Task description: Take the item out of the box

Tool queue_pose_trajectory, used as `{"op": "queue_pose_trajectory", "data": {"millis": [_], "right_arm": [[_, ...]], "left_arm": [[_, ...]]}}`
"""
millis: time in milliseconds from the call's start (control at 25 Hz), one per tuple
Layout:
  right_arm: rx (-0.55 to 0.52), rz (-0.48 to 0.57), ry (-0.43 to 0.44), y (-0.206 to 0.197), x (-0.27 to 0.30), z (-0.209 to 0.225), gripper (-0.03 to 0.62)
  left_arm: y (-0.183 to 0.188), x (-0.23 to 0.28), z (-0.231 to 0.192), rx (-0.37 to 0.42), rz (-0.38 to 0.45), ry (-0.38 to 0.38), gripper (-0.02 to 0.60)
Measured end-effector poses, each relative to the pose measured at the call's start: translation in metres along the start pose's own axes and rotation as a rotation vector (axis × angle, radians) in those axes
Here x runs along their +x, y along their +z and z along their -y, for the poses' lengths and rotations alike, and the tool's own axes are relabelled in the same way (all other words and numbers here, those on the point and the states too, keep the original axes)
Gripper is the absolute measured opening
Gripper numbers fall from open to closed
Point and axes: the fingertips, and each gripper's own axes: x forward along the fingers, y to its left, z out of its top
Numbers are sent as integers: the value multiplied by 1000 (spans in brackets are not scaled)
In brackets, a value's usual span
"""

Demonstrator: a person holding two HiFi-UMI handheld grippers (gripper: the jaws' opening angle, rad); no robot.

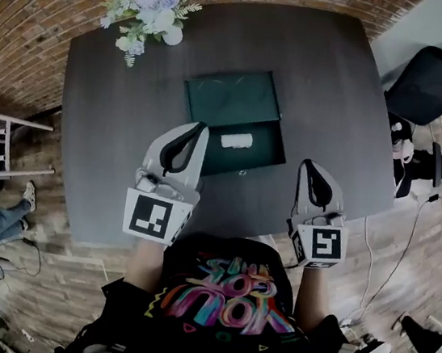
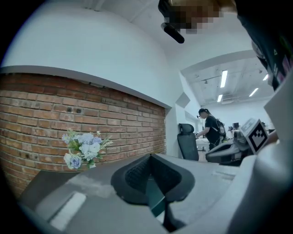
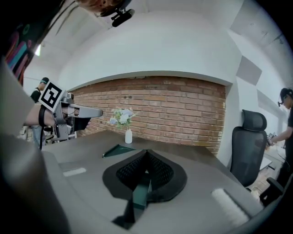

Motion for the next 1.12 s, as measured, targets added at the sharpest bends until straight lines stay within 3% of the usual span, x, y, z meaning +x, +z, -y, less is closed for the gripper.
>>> {"op": "queue_pose_trajectory", "data": {"millis": [280,520,800,1120], "right_arm": [[-51,42,202,15,40,19,2],[-74,86,299,29,51,21,2],[-42,113,324,33,56,15,2],[-34,114,289,30,57,8,2]], "left_arm": [[-4,6,5,-19,-16,180,0],[2,0,11,-7,-16,267,0],[-1,-10,9,4,-32,296,0],[-9,-5,5,12,-33,251,0]]}}
